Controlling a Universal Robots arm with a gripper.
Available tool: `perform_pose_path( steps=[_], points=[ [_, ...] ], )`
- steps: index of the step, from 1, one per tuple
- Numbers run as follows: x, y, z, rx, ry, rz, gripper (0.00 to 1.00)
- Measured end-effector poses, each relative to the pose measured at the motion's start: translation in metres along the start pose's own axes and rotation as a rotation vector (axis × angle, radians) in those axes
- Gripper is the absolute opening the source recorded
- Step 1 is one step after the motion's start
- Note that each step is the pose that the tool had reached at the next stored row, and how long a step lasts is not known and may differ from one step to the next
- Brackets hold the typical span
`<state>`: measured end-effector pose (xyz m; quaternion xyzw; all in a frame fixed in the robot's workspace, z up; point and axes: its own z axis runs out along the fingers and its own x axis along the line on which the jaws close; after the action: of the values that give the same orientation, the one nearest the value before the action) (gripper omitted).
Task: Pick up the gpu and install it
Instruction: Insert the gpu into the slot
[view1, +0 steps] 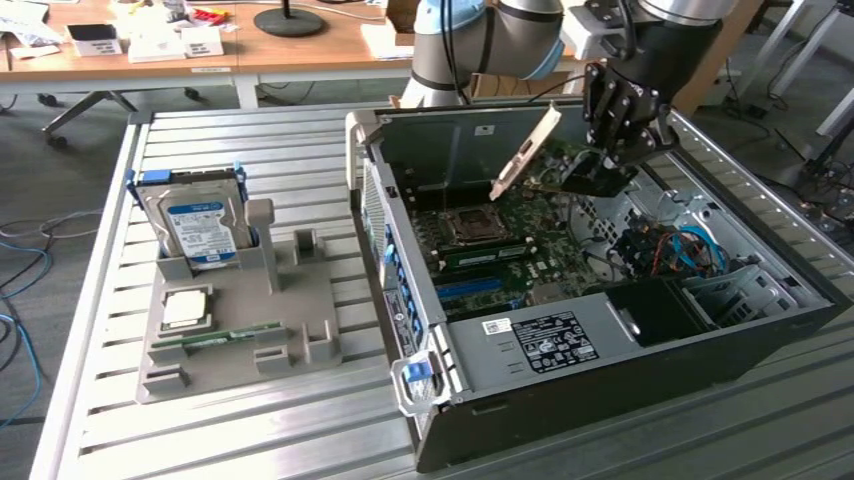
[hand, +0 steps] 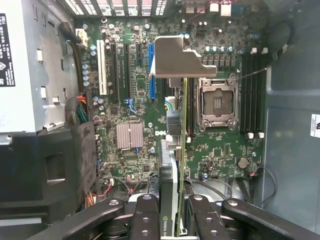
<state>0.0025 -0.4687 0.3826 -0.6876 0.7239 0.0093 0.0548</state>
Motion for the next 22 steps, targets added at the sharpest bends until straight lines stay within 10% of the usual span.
perform_pose_path(
  steps=[4,22],
  points=[
    [0.001,0.0081,0.0043,0.0078,-0.0021,-0.002,0.27],
    [0.005,0.0233,0.0302,0.0076,-0.0024,-0.005,0.27]
  ],
)
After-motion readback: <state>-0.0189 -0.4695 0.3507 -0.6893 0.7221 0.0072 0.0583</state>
